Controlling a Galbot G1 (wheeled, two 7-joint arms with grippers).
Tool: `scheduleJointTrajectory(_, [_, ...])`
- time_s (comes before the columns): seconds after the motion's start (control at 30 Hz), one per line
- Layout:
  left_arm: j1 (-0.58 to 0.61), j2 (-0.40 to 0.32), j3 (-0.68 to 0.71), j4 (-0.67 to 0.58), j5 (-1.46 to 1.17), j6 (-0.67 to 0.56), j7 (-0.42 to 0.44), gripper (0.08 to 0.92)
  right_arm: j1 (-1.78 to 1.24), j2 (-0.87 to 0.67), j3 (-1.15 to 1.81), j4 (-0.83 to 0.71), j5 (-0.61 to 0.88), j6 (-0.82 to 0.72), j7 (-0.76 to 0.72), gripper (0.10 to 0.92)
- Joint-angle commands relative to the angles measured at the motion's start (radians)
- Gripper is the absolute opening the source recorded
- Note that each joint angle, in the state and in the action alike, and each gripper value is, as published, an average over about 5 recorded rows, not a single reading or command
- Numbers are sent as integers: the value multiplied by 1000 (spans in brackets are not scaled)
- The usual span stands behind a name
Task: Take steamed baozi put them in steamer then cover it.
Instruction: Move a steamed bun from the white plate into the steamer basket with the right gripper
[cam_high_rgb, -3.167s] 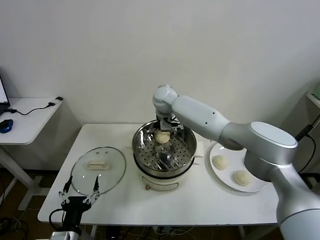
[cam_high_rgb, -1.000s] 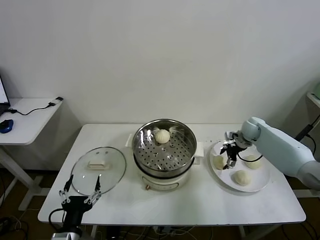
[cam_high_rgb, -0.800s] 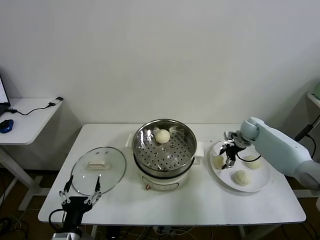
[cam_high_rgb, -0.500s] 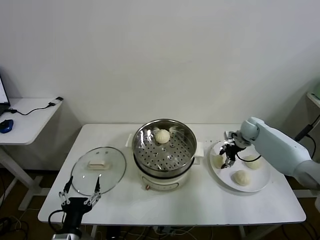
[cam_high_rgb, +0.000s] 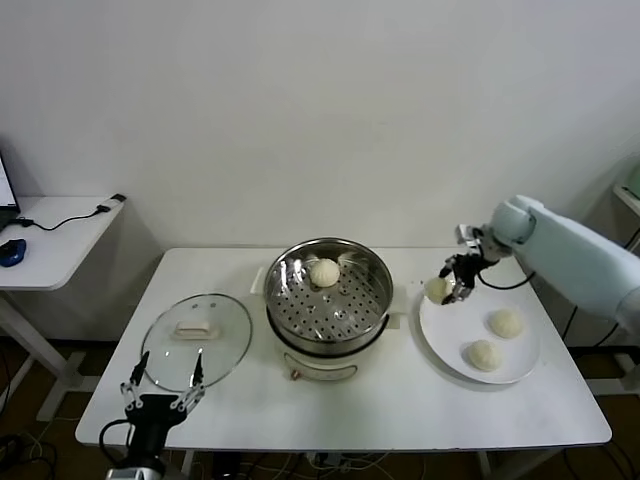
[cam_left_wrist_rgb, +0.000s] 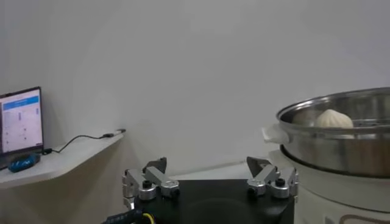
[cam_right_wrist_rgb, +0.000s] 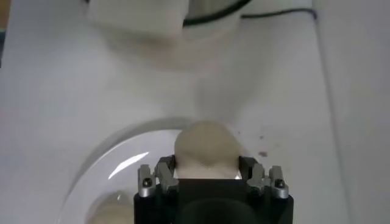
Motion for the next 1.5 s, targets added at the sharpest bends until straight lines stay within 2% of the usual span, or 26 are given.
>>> scheduleJointTrajectory(0.03, [7,1,9,0,2,-4,1,823,388,91,-329,69,378,-53,10,676])
scheduleJointTrajectory(0.23, [20,1,12,-7,-2,-9,5,823,409,245,-365,98,515,-103,56,671])
scheduleJointTrajectory(0.7, [26,0,-1,-10,-14,-20,4,823,225,530,-363,23,518,-136,124,671])
scheduleJointTrajectory(1.5, [24,6,-25,18,-14,-30,2,823,57,587,-368,-40,463,-135,175,681])
